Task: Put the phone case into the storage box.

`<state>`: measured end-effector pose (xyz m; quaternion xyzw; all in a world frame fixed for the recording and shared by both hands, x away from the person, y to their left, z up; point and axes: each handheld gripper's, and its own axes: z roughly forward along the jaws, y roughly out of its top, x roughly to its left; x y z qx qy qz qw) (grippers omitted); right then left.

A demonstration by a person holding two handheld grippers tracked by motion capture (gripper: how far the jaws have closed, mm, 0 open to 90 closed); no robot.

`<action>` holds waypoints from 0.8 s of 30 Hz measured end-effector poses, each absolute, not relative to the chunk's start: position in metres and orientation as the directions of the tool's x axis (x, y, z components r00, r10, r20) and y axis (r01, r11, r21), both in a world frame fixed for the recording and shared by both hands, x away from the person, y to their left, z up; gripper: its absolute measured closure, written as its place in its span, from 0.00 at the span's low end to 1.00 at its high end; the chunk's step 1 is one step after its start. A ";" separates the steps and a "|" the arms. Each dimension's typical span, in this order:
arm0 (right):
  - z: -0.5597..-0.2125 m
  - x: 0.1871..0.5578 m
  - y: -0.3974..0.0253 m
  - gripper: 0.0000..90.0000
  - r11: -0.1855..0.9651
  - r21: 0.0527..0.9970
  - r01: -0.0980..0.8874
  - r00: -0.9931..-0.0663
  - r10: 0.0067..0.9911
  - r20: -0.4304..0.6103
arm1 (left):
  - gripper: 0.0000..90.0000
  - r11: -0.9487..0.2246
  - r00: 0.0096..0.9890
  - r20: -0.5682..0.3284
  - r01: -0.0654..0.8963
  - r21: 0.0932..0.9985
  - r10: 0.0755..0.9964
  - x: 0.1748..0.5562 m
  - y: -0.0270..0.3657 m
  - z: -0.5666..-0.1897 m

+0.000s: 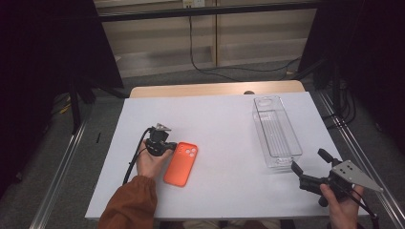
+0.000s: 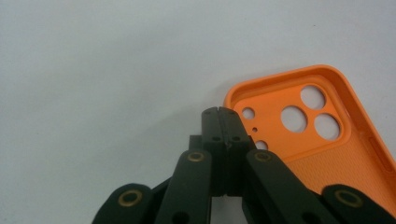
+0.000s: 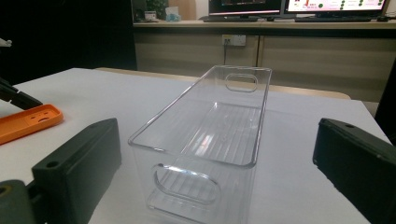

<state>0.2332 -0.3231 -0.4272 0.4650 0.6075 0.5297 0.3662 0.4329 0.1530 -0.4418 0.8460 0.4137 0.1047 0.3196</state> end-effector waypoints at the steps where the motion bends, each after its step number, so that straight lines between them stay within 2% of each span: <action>1: -0.427 0.233 -0.323 0.00 0.008 0.984 0.176 -0.300 0.953 0.046 | 1.00 -0.443 0.634 -0.103 0.638 0.630 0.766 0.433 0.153 -0.442; 12: -0.427 0.233 -0.323 0.00 0.011 0.985 0.174 -0.302 0.952 0.043 | 1.00 -0.451 0.641 -0.094 0.629 0.633 0.762 0.438 0.145 -0.444; 17: -0.427 0.233 -0.323 0.00 0.015 0.985 0.170 -0.301 0.953 0.038 | 1.00 -0.430 0.636 -0.116 0.633 0.644 0.763 0.439 0.145 -0.445; 24: -0.427 0.233 -0.323 0.00 0.011 0.985 0.170 -0.300 0.953 0.041 | 1.00 -0.412 0.635 -0.091 0.597 0.689 0.767 0.433 0.147 -0.437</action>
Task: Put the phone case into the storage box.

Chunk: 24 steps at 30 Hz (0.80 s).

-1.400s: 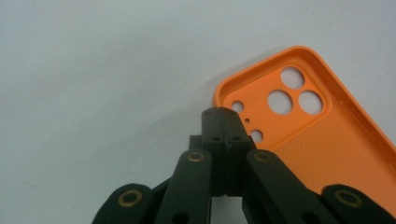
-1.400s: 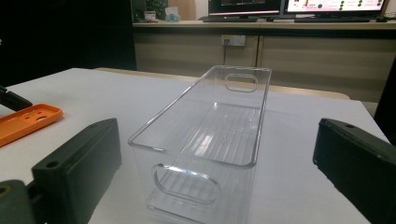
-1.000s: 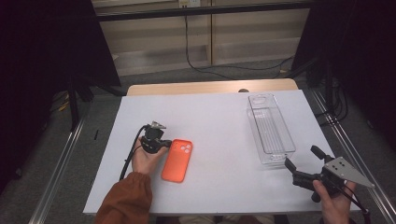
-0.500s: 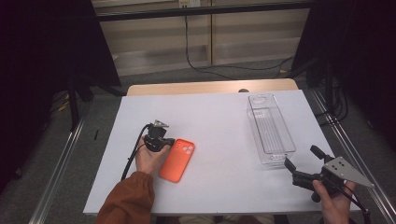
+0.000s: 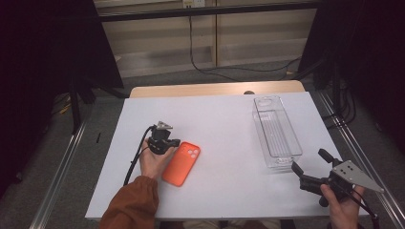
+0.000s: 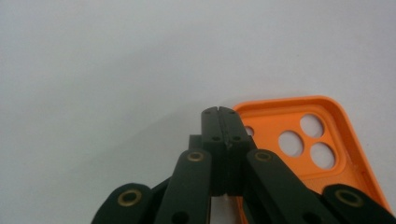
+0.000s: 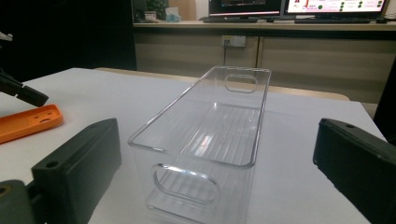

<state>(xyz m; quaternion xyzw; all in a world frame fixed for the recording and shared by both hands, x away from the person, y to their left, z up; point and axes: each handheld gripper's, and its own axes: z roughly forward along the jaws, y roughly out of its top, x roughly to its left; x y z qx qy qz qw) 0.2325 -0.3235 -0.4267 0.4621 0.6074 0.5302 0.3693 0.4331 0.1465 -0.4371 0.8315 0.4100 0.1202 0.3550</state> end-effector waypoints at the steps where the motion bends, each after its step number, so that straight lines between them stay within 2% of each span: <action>1: -0.427 0.233 -0.324 0.00 0.010 0.985 0.171 -0.299 0.953 0.042 | 1.00 -0.412 0.636 -0.082 0.587 0.697 0.767 0.432 0.147 -0.436; 7: -0.427 0.233 -0.323 0.00 0.011 0.985 0.171 -0.295 0.955 0.040 | 0.95 -0.377 0.636 -0.087 0.556 0.740 0.766 0.425 0.154 -0.428; 12: -0.427 0.232 -0.324 0.00 0.009 0.985 0.170 -0.295 0.955 0.042 | 0.86 -0.312 0.611 -0.113 0.544 0.779 0.783 0.420 0.165 -0.422; 14: -0.427 0.232 -0.324 0.00 0.008 0.985 0.170 -0.295 0.955 0.043 | 0.78 -0.311 0.613 -0.115 0.543 0.780 0.782 0.419 0.170 -0.421; 18: -0.427 0.232 -0.323 0.00 0.008 0.985 0.170 -0.294 0.955 0.043 | 0.64 -0.343 0.618 -0.061 0.513 0.787 0.784 0.416 0.171 -0.417; 24: -0.427 0.232 -0.324 0.00 0.006 0.986 0.169 -0.290 0.956 0.044 | 0.44 -0.326 0.614 -0.063 0.501 0.802 0.787 0.411 0.171 -0.412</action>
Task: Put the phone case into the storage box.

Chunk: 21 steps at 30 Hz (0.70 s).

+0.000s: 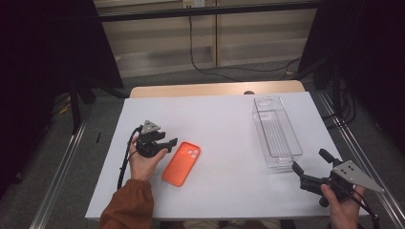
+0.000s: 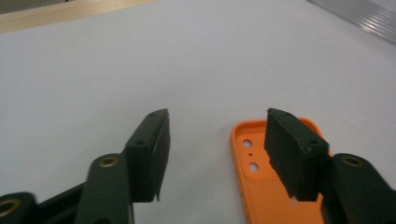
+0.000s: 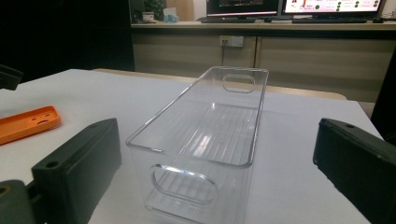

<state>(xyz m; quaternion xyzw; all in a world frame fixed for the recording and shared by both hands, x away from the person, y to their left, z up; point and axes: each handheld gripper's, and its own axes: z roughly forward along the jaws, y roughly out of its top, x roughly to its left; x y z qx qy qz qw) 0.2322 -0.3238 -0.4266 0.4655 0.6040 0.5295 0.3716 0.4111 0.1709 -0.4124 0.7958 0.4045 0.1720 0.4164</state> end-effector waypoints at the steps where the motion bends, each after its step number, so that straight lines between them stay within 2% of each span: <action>1: -0.427 0.232 -0.324 0.00 0.006 0.986 0.169 -0.290 0.956 0.044 | 0.36 -0.321 0.607 -0.062 0.501 0.804 0.792 0.411 0.171 -0.412; 3: -0.426 0.232 -0.324 0.00 0.004 0.985 0.171 -0.290 0.956 0.046 | 0.25 -0.305 0.595 -0.076 0.513 0.803 0.800 0.410 0.173 -0.410; 7: -0.426 0.231 -0.324 0.00 0.005 0.985 0.173 -0.291 0.956 0.046 | 0.13 -0.282 0.599 -0.105 0.516 0.809 0.794 0.406 0.176 -0.409; 11: -0.426 0.231 -0.324 0.00 0.006 0.985 0.172 -0.290 0.956 0.045 | 0.06 -0.287 0.595 -0.103 0.522 0.803 0.797 0.404 0.178 -0.409; 13: -0.426 0.231 -0.324 0.00 0.005 0.985 0.172 -0.290 0.956 0.046 | 0.05 -0.301 0.590 -0.087 0.527 0.794 0.803 0.402 0.180 -0.408; 16: -0.426 0.231 -0.324 0.00 0.005 0.985 0.173 -0.291 0.956 0.046 | 0.06 -0.262 0.616 -0.161 0.538 0.801 0.771 0.400 0.185 -0.404; 21: -0.426 0.231 -0.324 0.00 0.003 0.985 0.171 -0.289 0.956 0.047 | 0.05 -0.263 0.629 -0.145 0.509 0.819 0.764 0.391 0.188 -0.398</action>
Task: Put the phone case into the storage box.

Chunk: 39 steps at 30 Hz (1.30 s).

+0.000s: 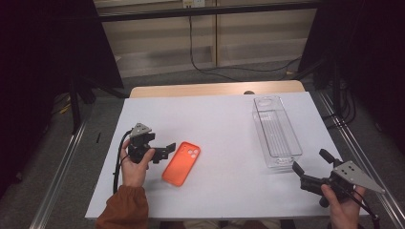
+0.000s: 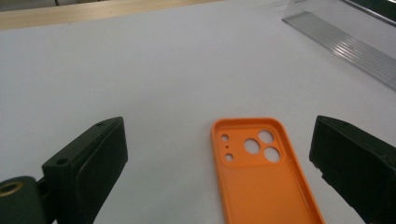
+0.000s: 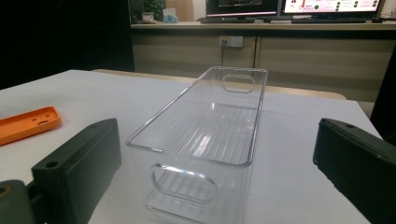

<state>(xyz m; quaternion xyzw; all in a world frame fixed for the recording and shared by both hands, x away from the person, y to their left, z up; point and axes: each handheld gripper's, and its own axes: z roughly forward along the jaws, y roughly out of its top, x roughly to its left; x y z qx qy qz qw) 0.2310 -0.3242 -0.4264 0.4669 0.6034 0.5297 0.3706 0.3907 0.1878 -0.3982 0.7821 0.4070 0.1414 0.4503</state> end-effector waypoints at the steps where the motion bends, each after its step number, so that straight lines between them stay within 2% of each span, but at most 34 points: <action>1: -0.426 0.231 -0.324 0.00 0.003 0.985 0.171 -0.289 0.956 0.047 | 0.05 -0.253 0.629 -0.158 0.512 0.821 0.761 0.389 0.188 -0.398; 20: -0.426 0.230 -0.324 0.00 0.005 0.986 0.168 -0.292 0.956 0.045 | 0.05 -0.339 0.646 -0.169 0.584 0.738 0.745 0.367 0.191 -0.402; 39: -0.426 0.231 -0.324 0.00 0.006 0.986 0.168 -0.293 0.955 0.044 | 0.06 -0.438 0.658 -0.156 0.640 0.632 0.737 0.368 0.162 -0.419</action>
